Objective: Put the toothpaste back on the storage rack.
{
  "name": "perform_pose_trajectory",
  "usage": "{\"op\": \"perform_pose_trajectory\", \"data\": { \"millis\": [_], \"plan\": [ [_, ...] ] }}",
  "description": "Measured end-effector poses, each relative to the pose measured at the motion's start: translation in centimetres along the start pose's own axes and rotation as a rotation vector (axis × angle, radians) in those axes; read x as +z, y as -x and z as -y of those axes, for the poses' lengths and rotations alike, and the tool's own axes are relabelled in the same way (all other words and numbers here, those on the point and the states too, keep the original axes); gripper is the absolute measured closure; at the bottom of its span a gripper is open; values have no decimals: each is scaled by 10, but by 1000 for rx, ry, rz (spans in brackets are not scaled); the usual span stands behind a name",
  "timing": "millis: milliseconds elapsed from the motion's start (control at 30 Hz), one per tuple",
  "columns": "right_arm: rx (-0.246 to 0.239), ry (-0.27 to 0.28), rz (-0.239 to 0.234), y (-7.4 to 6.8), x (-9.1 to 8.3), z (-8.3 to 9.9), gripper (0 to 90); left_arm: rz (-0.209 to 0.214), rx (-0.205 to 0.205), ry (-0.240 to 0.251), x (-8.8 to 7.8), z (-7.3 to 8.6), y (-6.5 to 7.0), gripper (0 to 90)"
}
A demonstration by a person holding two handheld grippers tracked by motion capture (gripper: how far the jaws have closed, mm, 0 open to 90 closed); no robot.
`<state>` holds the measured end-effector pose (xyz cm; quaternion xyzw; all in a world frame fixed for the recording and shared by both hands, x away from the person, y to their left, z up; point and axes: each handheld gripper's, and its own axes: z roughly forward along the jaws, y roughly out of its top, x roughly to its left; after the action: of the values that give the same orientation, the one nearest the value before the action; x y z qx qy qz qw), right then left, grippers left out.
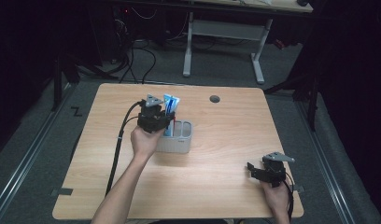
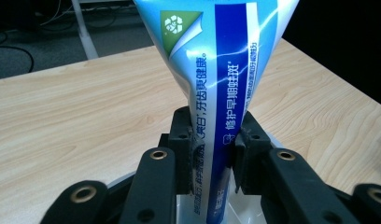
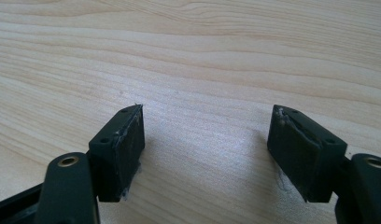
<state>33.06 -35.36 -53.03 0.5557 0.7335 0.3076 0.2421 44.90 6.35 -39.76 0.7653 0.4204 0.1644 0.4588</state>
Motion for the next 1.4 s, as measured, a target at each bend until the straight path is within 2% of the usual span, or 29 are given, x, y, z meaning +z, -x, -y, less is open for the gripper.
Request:
{"op": "perform_pose_trajectory", "data": {
  "millis": [167,467,1067,1400],
  "plan": [
    [0,0,1,0,0,0,275,-1,-11,-9,1,5,-2,726],
    [0,0,1,0,0,0,275,-12,15,-31,3,7,2,725],
    [-1,0,2,0,0,0,274,-34,-3,-57,1,23,-4,723],
    [-1,0,2,0,0,0,274,-28,-21,-36,-6,30,-6,717]
  ]
}}
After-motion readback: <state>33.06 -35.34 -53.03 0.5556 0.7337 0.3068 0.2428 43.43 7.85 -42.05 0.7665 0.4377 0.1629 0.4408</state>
